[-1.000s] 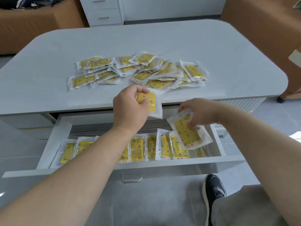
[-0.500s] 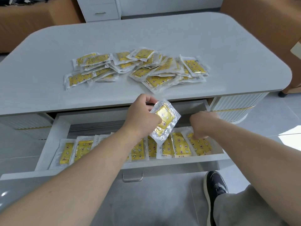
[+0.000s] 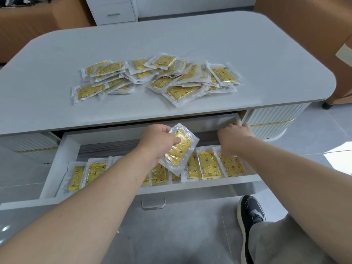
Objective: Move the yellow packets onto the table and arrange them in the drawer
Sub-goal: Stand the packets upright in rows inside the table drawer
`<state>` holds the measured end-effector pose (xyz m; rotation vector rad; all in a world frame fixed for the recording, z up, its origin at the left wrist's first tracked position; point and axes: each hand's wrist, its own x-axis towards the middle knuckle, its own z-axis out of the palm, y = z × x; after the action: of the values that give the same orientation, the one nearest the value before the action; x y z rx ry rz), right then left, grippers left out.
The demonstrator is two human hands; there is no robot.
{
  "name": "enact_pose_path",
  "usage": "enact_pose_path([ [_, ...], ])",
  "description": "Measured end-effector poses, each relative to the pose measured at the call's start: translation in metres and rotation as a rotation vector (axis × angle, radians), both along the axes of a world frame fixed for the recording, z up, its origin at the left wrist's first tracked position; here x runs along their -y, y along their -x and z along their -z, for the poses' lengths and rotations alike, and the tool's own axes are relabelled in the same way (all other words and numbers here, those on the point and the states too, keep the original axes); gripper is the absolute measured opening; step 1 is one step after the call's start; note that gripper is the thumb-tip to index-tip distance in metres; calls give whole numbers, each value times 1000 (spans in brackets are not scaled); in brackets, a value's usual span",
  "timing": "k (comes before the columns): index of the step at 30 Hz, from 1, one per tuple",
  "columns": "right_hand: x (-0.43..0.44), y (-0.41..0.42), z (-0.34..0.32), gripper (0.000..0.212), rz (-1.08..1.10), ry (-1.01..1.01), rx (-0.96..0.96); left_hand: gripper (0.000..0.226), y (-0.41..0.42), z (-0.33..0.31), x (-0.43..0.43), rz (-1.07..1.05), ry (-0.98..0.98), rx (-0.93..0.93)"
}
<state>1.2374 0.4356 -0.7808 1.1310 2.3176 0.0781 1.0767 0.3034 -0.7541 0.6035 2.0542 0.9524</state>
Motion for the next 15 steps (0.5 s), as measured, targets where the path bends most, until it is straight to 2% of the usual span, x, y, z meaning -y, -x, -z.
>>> enact_pose_path([
  [3, 1, 8, -9, 25, 18, 79, -137, 21, 3, 6, -3, 6, 26, -44],
  [6, 5, 12, -16, 33, 11, 143, -255, 29, 8, 16, -7, 29, 88, -79],
  [10, 9, 18, -21, 32, -11, 186, -295, 34, 14, 35, -9, 123, 212, -156],
  [15, 12, 23, -25, 17, -54, 186, -302, 33, 16, 59, -3, 277, 337, -252],
])
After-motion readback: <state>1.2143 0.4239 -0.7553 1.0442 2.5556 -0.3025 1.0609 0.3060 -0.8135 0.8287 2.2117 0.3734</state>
